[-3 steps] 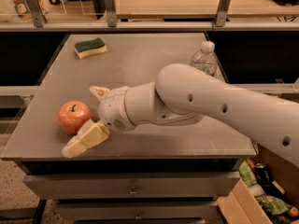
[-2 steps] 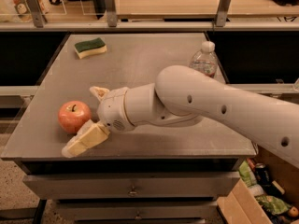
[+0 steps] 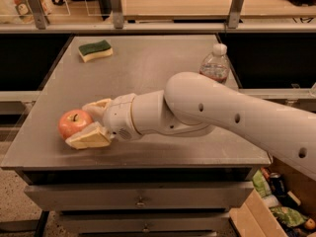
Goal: Move apple near sponge
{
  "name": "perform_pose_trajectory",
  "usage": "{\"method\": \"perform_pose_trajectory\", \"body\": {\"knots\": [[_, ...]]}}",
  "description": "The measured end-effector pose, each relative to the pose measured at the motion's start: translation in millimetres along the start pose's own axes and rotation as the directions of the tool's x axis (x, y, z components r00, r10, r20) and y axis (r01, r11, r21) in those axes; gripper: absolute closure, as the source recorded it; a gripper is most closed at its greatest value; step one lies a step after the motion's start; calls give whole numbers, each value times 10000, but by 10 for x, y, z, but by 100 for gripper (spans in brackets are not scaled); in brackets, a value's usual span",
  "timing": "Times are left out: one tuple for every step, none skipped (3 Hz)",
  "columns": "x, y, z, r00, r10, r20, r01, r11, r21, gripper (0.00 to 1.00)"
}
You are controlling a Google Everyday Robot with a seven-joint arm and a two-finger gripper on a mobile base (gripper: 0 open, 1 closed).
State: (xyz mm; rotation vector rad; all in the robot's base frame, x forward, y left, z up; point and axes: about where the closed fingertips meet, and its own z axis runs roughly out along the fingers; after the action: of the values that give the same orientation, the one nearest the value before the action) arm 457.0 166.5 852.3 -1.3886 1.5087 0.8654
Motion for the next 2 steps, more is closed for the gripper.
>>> {"method": "perform_pose_trajectory", "body": {"knots": [[-42, -6, -15, 10000, -46, 53, 45, 9999, 96, 62], [-155, -1, -83, 9997, -155, 206, 152, 9998, 149, 86]]}}
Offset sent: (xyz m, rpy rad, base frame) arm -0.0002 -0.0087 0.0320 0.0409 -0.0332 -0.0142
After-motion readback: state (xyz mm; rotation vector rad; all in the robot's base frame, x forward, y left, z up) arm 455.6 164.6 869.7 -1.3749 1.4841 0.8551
